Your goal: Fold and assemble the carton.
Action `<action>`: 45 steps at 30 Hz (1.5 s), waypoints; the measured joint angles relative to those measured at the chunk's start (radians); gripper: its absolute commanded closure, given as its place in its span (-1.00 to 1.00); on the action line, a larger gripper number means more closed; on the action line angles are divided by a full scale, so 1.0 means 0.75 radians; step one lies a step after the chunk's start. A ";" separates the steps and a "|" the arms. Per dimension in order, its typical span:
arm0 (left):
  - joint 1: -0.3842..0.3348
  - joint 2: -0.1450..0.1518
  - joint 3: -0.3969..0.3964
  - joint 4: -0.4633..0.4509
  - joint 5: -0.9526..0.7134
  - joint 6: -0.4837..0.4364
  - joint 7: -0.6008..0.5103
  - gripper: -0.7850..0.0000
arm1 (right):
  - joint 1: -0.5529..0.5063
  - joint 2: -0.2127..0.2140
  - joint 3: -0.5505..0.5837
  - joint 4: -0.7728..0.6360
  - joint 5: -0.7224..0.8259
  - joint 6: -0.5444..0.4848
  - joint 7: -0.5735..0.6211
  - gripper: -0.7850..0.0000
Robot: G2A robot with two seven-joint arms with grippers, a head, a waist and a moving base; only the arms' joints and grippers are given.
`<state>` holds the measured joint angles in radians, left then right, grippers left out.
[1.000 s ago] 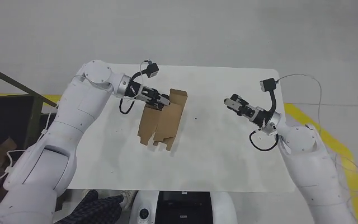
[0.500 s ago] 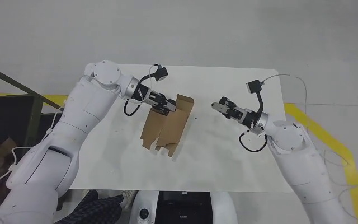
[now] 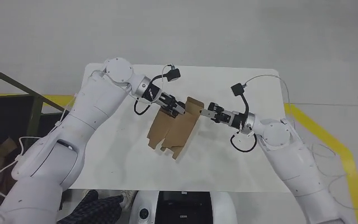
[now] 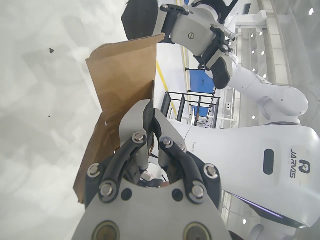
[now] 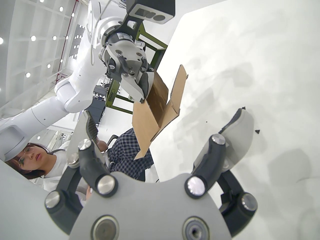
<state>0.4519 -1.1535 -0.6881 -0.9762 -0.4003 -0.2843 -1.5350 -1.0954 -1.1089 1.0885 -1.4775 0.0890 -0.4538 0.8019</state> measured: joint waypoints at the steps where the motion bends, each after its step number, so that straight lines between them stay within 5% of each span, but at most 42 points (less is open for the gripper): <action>1: -0.007 -0.002 0.004 0.006 0.014 0.001 0.006 1.00 | 0.002 -0.001 -0.007 0.001 0.005 0.008 0.010 -1.00; 3: -0.021 -0.007 0.015 0.009 0.064 0.012 0.037 1.00 | 0.010 -0.004 -0.024 0.004 0.014 0.029 0.031 -1.00; 6: -0.028 -0.016 0.031 -0.008 0.103 0.023 0.062 1.00 | 0.021 -0.009 -0.043 0.019 0.029 0.063 0.038 -0.68; 9: -0.028 -0.022 0.037 -0.019 0.110 0.029 0.069 1.00 | 0.030 -0.015 -0.055 0.047 0.043 0.104 0.017 -0.09; 10: -0.029 -0.023 0.038 -0.020 0.112 0.029 0.070 1.00 | 0.032 -0.017 -0.058 0.055 0.047 0.117 0.011 -0.04; 32: -0.012 -0.033 0.029 -0.057 0.166 0.048 0.086 1.00 | 0.067 -0.039 -0.090 0.117 0.090 0.252 -0.012 0.31; 45: 0.001 -0.029 0.006 -0.082 0.197 0.060 0.093 1.00 | 0.061 -0.045 -0.088 0.123 0.088 0.287 -0.015 0.91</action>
<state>0.4525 -1.1752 -0.6834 -1.0377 -0.2522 -0.2390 -1.4651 -1.0493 -1.1424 1.0223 -1.3850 0.1548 -0.2383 0.7904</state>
